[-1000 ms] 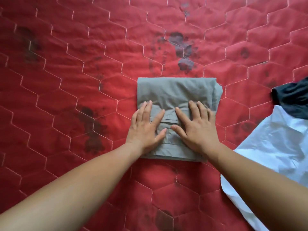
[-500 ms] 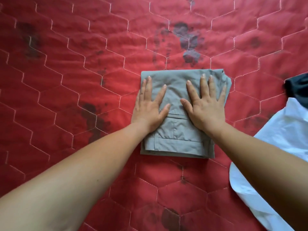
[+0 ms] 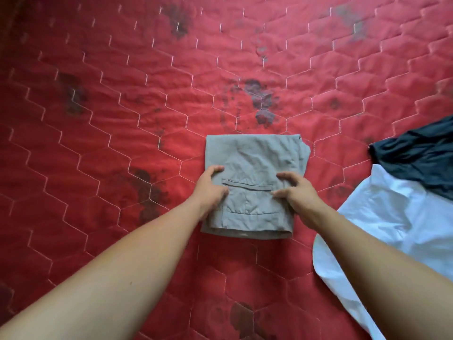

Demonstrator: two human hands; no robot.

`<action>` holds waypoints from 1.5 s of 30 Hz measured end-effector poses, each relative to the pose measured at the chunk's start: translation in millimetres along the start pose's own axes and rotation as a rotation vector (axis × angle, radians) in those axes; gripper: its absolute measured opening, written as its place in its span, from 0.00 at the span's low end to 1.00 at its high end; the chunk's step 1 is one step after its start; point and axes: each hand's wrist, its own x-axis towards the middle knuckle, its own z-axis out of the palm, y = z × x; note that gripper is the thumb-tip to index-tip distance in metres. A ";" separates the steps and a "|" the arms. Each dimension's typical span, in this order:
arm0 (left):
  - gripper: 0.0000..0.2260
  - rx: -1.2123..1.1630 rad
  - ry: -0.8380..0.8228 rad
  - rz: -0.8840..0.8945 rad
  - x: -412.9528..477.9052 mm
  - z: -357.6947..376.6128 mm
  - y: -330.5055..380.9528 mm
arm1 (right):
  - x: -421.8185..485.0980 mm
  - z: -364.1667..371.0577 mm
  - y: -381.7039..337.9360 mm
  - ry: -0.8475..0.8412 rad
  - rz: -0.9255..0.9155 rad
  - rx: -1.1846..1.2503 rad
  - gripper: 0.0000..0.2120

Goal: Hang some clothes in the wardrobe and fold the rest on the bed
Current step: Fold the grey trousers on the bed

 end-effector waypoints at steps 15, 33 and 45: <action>0.24 0.266 -0.148 0.281 -97.7 -132.5 256.4 | -136.4 -101.1 -257.7 -0.020 -0.307 -0.396 0.23; 0.23 0.399 -0.067 0.562 -399.1 -331.4 557.8 | -493.8 -203.3 -570.5 -0.060 -0.505 -0.376 0.03; 0.12 0.516 0.202 0.537 -584.9 -412.7 571.2 | -635.6 -202.5 -632.4 -0.157 -0.716 -0.591 0.17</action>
